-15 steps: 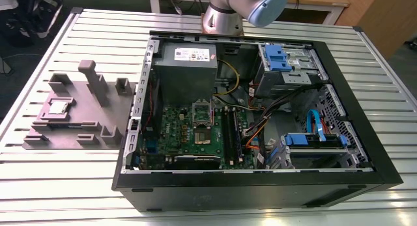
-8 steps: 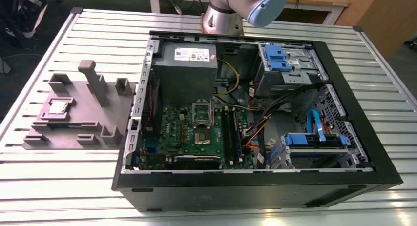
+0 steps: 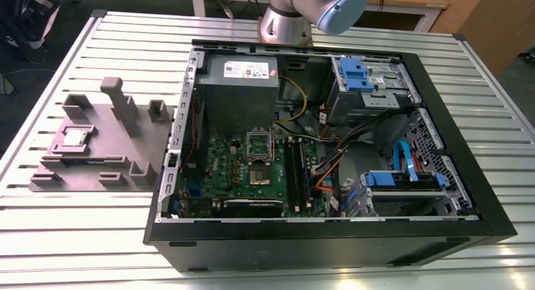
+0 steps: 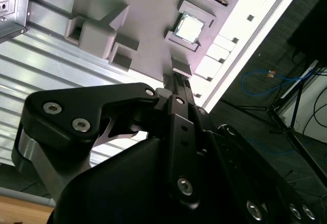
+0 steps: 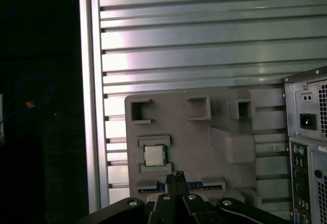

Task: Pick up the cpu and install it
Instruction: 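Pick up the cpu and move it towards the insertion slot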

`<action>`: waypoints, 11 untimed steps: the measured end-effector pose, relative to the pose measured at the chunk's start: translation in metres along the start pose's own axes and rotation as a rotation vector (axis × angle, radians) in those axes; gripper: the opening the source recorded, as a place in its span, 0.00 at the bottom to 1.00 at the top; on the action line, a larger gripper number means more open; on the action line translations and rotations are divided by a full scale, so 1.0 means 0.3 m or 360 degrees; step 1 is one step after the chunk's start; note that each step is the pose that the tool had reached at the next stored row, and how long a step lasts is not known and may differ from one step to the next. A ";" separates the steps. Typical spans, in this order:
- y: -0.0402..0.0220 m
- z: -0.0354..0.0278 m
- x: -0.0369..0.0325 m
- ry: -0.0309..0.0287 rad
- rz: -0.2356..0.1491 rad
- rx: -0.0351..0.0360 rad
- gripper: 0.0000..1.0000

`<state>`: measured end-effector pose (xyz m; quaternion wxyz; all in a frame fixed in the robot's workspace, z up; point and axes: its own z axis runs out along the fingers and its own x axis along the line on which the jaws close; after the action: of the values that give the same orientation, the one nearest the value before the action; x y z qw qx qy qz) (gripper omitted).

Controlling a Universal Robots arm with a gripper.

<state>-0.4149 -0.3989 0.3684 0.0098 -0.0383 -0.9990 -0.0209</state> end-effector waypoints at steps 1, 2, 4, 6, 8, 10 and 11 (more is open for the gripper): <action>0.000 0.000 0.000 -0.00001 0.0000 0.0000 0.10; 0.000 0.000 0.000 0.00001 0.0000 0.0000 0.10; 0.000 0.000 0.005 0.00000 0.0000 0.0000 0.10; -0.001 0.001 0.011 0.00001 0.0000 0.0000 0.10; -0.002 0.003 0.021 -0.00001 0.0000 0.0000 0.10; -0.003 0.005 0.037 0.00000 0.0000 0.0000 0.10; -0.004 0.006 0.043 -0.00002 0.0000 0.0000 0.10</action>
<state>-0.4279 -0.3989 0.3668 0.0097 -0.0383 -0.9990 -0.0209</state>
